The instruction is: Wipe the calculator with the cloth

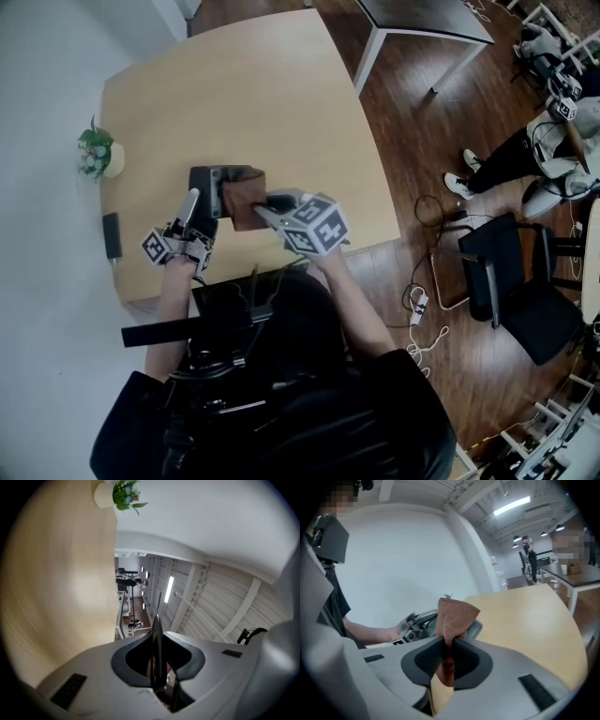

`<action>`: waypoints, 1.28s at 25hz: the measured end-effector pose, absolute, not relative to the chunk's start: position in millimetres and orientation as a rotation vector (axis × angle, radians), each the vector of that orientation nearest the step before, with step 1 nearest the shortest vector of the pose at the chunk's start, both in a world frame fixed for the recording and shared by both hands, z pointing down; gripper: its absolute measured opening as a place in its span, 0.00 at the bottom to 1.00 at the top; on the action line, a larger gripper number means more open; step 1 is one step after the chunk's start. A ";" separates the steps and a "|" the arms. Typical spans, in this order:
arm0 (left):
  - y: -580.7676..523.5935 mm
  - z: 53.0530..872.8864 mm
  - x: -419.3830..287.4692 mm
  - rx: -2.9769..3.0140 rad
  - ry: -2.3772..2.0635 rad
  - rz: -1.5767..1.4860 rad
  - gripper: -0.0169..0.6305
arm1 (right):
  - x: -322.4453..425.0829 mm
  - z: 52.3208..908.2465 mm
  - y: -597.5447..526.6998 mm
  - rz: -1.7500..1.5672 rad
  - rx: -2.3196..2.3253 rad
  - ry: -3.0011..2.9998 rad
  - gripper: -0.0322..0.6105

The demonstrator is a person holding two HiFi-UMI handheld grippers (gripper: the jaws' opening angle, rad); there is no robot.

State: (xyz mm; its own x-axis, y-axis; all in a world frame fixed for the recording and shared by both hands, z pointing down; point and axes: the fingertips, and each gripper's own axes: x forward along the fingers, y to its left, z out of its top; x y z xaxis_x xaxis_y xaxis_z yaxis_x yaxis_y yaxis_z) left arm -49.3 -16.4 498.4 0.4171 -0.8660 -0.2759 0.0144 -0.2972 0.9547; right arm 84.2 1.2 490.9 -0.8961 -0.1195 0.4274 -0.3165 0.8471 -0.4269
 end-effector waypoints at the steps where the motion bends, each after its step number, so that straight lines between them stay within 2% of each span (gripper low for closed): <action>1: -19.0 514.1 -50.2 1.619 -0.748 -0.999 0.14 | 85.2 507.9 -14.7 0.725 0.386 -2.599 0.12; 5: -25.9 580.6 -55.2 1.588 -0.720 -0.787 0.17 | 61.5 604.0 -24.0 0.886 0.382 -2.404 0.12; 8: -32.1 608.7 -57.3 1.591 -0.658 -0.723 0.23 | 35.3 657.0 -1.7 0.961 0.332 -2.296 0.12; 10: -37.4 603.7 -61.0 1.641 -0.609 -0.752 0.33 | 20.0 679.9 9.2 0.990 0.332 -2.252 0.12; 11: -38.4 599.9 -61.3 1.700 -0.618 -0.736 0.43 | 14.1 686.6 11.4 1.013 0.343 -2.244 0.12; 15: -29.4 614.5 -57.9 1.956 -0.844 -0.533 0.68 | 3.4 691.1 10.4 1.115 0.364 -2.247 0.12; 20: -26.0 626.8 -55.6 2.020 -1.103 -0.516 0.68 | -5.0 690.5 11.8 1.136 0.366 -2.252 0.12; 23: -37.2 634.2 -45.8 2.044 -1.194 -0.387 0.66 | -4.0 688.1 12.9 1.147 0.370 -2.273 0.12; 24: -40.4 639.5 -45.6 2.048 -1.220 -0.317 0.60 | -2.8 687.8 13.9 1.157 0.364 -2.279 0.12; 26: -46.5 650.5 -48.9 2.071 -1.263 -0.173 0.39 | -1.2 688.2 15.1 1.173 0.342 -2.291 0.12; 27: -49.5 655.0 -49.8 2.097 -1.276 -0.103 0.32 | -1.0 688.6 15.1 1.177 0.325 -2.296 0.12; 28: -52.0 659.0 -49.7 2.128 -1.281 -0.036 0.32 | -0.8 688.9 14.9 1.178 0.303 -2.300 0.12; 29: -53.5 662.5 -49.2 2.155 -1.275 0.021 0.26 | 0.2 688.9 15.0 1.177 0.279 -2.301 0.12; 32: -56.7 665.5 -51.7 2.187 -1.215 0.103 0.26 | 12.5 680.5 10.5 1.152 0.244 -2.290 0.12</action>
State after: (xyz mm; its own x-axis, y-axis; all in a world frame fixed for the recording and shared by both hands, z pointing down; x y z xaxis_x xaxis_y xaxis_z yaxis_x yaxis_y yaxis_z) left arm -51.7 -56.7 665.5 0.5722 -0.7399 0.3537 -0.7890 -0.3790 0.4836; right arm 12.5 10.5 680.5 -0.8271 0.0850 0.5556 -0.3955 0.6144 -0.6828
